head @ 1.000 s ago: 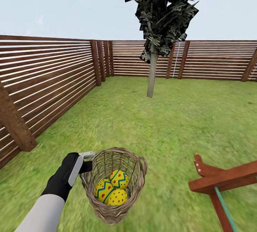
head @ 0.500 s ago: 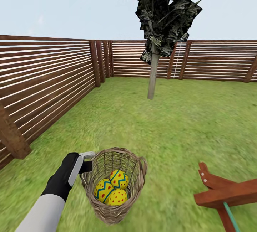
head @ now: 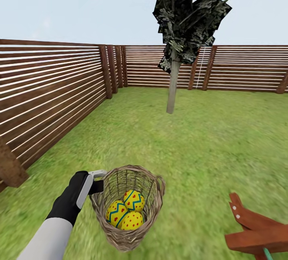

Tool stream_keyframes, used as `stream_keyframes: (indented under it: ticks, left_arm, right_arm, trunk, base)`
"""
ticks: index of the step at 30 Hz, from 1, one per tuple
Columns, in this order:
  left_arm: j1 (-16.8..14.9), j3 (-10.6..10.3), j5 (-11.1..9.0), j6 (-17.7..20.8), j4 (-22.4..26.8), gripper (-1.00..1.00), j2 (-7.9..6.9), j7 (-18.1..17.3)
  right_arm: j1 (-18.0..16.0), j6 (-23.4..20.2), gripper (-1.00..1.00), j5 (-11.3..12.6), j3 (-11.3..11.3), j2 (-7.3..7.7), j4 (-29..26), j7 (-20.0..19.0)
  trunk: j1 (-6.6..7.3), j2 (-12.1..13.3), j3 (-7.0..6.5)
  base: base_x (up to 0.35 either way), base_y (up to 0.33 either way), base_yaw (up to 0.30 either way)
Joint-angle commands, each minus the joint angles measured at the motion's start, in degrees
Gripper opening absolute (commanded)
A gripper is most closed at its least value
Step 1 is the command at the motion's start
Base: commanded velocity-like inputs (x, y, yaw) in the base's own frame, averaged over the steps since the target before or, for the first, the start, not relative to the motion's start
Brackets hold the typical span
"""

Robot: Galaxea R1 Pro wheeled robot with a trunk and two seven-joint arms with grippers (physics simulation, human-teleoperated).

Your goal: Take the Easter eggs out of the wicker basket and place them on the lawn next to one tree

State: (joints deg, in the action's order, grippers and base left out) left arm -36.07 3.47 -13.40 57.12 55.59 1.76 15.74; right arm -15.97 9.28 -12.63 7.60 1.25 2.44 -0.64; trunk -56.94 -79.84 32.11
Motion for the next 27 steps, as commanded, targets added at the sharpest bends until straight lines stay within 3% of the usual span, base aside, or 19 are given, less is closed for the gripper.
stream_keyframes:
  ticks: [1, 5, 27]
  left_arm:
    - [-0.05, 0.14, -0.92, 0.1, 0.05, -1.0, 0.02, 0.43]
    - [-0.05, 0.14, -0.91, 0.1, 0.05, -1.0, 0.03, 0.43]
    - [-0.05, 0.14, -0.86, 0.1, 0.0, -1.0, 0.02, 0.43]
  right_arm:
    - [-0.09, 0.46, 1.0, -0.45, 0.49, 0.0, 0.27, -0.01]
    - [-0.09, 0.45, 1.0, -0.71, 0.49, 0.11, 0.2, 0.01]
    - [-0.09, 0.39, 1.0, -0.46, 0.49, 0.07, 0.29, 0.02]
  trunk:
    - [-0.03, -0.03, 0.05]
    - [-0.03, -0.03, 0.05]
    - [-0.03, -0.03, 0.05]
  base:
    - [0.32, 0.0, 0.214]
    - [0.32, 0.0, 0.154]
    - [0.32, 0.0, 0.001]
